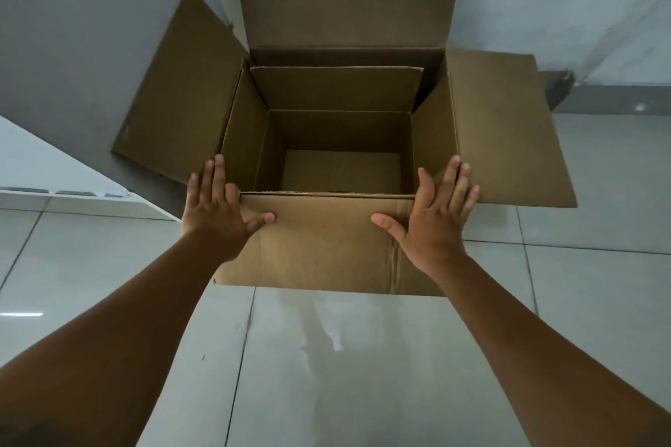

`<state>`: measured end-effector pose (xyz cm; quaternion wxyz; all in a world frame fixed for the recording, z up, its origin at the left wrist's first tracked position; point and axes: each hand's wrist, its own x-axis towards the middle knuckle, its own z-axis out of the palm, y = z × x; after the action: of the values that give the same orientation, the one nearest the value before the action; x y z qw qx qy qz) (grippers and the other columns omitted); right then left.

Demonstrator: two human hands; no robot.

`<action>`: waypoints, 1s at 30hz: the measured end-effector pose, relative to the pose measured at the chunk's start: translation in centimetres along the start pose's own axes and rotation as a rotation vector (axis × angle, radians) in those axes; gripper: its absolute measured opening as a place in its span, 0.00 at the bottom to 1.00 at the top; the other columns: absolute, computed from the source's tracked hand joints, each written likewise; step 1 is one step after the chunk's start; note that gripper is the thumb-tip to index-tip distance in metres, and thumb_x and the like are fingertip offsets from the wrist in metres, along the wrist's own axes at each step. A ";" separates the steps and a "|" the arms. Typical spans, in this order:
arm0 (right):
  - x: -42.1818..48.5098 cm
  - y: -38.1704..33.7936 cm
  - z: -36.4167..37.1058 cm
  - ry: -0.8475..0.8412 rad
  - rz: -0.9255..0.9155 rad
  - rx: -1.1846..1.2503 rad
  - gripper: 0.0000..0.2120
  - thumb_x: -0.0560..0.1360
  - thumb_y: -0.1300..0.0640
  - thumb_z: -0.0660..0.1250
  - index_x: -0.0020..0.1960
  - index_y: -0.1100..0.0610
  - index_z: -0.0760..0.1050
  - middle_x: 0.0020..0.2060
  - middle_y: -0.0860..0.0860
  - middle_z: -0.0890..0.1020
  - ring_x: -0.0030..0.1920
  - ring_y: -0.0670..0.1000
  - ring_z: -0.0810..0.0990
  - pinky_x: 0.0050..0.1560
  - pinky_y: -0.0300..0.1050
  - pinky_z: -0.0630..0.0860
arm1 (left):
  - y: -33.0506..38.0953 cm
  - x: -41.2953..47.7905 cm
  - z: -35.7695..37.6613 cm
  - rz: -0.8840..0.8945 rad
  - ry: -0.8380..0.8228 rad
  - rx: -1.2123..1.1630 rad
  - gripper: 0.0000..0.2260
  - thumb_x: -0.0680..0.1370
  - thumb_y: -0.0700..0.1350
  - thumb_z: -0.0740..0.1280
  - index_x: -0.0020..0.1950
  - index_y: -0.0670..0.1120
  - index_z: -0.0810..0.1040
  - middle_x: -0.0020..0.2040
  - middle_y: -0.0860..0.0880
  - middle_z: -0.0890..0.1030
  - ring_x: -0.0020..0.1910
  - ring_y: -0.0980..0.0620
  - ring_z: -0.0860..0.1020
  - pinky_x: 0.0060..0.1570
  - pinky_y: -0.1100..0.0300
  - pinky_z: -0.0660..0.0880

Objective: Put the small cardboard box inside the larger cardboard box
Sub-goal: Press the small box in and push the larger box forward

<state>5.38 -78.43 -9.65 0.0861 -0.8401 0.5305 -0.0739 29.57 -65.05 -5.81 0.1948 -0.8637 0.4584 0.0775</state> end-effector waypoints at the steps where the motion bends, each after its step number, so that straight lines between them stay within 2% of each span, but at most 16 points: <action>1: 0.6 -0.6 0.1 -0.003 -0.006 0.010 0.56 0.61 0.22 0.33 0.74 0.59 0.56 0.75 0.67 0.48 0.75 0.67 0.44 0.69 0.60 0.36 | -0.6 0.4 0.1 0.000 0.003 0.000 0.42 0.73 0.69 0.42 0.75 0.39 0.57 0.78 0.38 0.38 0.78 0.43 0.38 0.76 0.49 0.39; 4: 2.0 -1.8 0.6 0.007 -0.010 0.011 0.55 0.61 0.22 0.35 0.75 0.59 0.54 0.75 0.68 0.48 0.75 0.67 0.43 0.70 0.59 0.36 | -1.6 1.8 0.5 -0.007 0.019 0.004 0.44 0.71 0.68 0.40 0.78 0.39 0.42 0.78 0.38 0.37 0.78 0.43 0.37 0.75 0.51 0.37; 8: 2.8 -2.8 1.3 0.057 0.012 -0.004 0.52 0.64 0.23 0.41 0.73 0.60 0.57 0.74 0.69 0.52 0.75 0.68 0.49 0.70 0.61 0.41 | -2.1 3.5 0.9 -0.020 0.040 -0.013 0.42 0.76 0.66 0.46 0.77 0.37 0.37 0.78 0.38 0.36 0.78 0.44 0.35 0.73 0.52 0.31; 10: 3.1 -3.2 1.5 0.066 0.020 -0.014 0.51 0.64 0.24 0.43 0.73 0.61 0.58 0.74 0.69 0.53 0.75 0.68 0.50 0.70 0.61 0.42 | -2.4 4.3 0.8 -0.018 0.051 -0.040 0.42 0.76 0.66 0.46 0.76 0.37 0.36 0.78 0.39 0.35 0.77 0.45 0.34 0.65 0.57 0.21; 12: 3.8 -3.5 1.6 0.067 0.020 -0.024 0.51 0.65 0.24 0.44 0.73 0.61 0.58 0.74 0.69 0.53 0.75 0.68 0.49 0.70 0.61 0.41 | -2.6 5.1 0.8 -0.013 0.061 -0.066 0.42 0.76 0.65 0.47 0.76 0.37 0.36 0.78 0.39 0.34 0.77 0.45 0.34 0.57 0.62 0.16; 16: 5.6 -3.8 1.7 0.081 0.012 -0.045 0.52 0.64 0.24 0.41 0.73 0.61 0.58 0.74 0.69 0.53 0.75 0.68 0.50 0.70 0.61 0.41 | -2.7 6.9 0.6 -0.027 0.066 -0.095 0.42 0.76 0.65 0.49 0.77 0.37 0.38 0.78 0.39 0.35 0.77 0.46 0.34 0.55 0.63 0.15; 20: 6.8 -4.2 1.9 0.084 0.018 -0.018 0.52 0.63 0.24 0.43 0.74 0.60 0.55 0.75 0.68 0.49 0.75 0.67 0.46 0.71 0.57 0.33 | -2.9 8.5 0.3 -0.033 0.080 -0.108 0.42 0.76 0.64 0.53 0.77 0.37 0.41 0.79 0.39 0.38 0.78 0.45 0.36 0.54 0.65 0.15; 22: 7.1 -4.5 2.0 0.089 0.017 0.005 0.52 0.64 0.24 0.44 0.74 0.60 0.54 0.75 0.68 0.48 0.75 0.66 0.44 0.69 0.53 0.26 | -3.1 9.1 0.3 -0.030 0.088 -0.111 0.42 0.76 0.64 0.54 0.77 0.37 0.42 0.79 0.39 0.39 0.78 0.45 0.37 0.54 0.66 0.14; 24: 7.2 -4.6 2.1 0.086 0.018 0.016 0.51 0.64 0.24 0.45 0.75 0.59 0.53 0.75 0.68 0.47 0.75 0.66 0.43 0.67 0.51 0.23 | -3.2 9.4 0.3 -0.027 0.090 -0.097 0.42 0.76 0.63 0.54 0.77 0.37 0.42 0.79 0.39 0.39 0.78 0.45 0.38 0.53 0.66 0.15; 27: 7.5 -4.7 1.7 0.024 0.015 0.014 0.49 0.66 0.26 0.50 0.76 0.58 0.50 0.75 0.66 0.43 0.76 0.65 0.39 0.70 0.56 0.30 | -3.4 9.6 0.1 -0.044 0.087 -0.077 0.42 0.76 0.64 0.53 0.77 0.38 0.41 0.79 0.39 0.39 0.78 0.46 0.37 0.58 0.64 0.16; 30: 7.7 -4.6 1.4 -0.041 0.009 -0.008 0.47 0.68 0.27 0.51 0.76 0.57 0.47 0.75 0.65 0.39 0.75 0.64 0.36 0.73 0.59 0.35 | -3.3 9.7 -0.1 -0.060 0.069 -0.033 0.41 0.77 0.64 0.51 0.77 0.38 0.40 0.79 0.39 0.39 0.78 0.45 0.37 0.73 0.55 0.30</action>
<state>12.99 -83.36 -9.72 0.0936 -0.8393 0.5328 -0.0542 37.80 -70.85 -7.88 0.1668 -0.8823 0.4373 0.0496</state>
